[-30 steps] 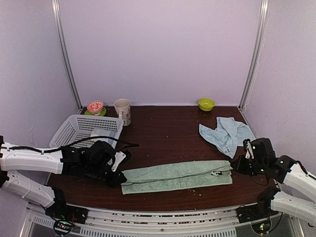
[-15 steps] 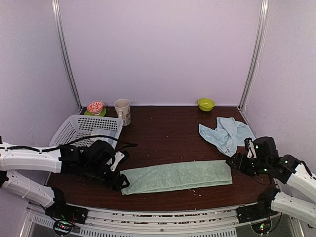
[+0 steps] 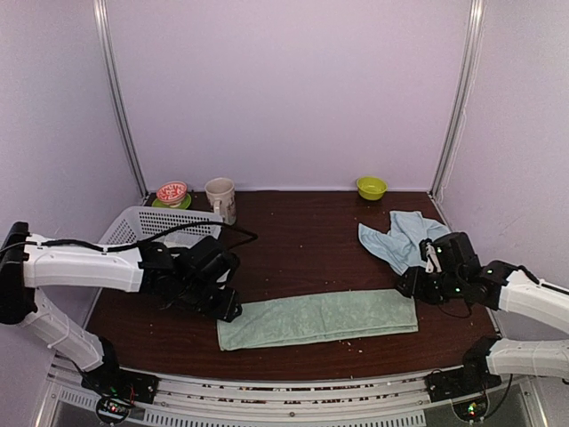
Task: Roll the towels
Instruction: Fold the towel at the center of the board, then pick up the towel from the center of the board.
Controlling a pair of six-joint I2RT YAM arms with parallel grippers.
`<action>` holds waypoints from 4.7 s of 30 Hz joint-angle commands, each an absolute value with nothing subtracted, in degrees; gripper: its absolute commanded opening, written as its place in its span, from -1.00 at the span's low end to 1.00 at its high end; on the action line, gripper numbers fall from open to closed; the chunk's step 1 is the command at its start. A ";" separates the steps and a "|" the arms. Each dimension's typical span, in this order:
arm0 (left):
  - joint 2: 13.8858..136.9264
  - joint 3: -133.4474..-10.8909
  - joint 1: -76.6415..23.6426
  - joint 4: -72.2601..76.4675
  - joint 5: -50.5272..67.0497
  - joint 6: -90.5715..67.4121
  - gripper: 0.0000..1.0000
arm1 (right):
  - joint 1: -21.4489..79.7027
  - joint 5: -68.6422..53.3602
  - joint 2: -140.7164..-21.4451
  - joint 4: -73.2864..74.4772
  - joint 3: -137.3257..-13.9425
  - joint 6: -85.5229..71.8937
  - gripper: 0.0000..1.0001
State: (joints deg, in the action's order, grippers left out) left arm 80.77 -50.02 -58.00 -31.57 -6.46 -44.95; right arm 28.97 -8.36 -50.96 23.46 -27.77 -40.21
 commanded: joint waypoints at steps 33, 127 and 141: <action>104.49 -62.43 -43.12 -33.13 -6.37 -38.43 -1.00 | 39.26 -6.17 -75.42 30.19 -30.89 -36.33 -0.24; 91.89 -61.72 -53.54 -34.98 0.36 -34.32 -0.02 | 25.16 -0.92 -71.84 35.79 -35.06 -39.87 -0.31; 92.39 -62.80 -53.45 -33.84 -1.64 -34.39 -0.04 | 23.46 4.64 -83.90 41.07 -49.10 -31.38 -0.54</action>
State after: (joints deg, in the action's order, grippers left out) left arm 92.82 -60.75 -53.36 -34.57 -0.21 -35.22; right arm 24.14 0.60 -83.74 38.35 -44.31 -34.17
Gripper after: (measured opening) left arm 0.482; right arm 0.211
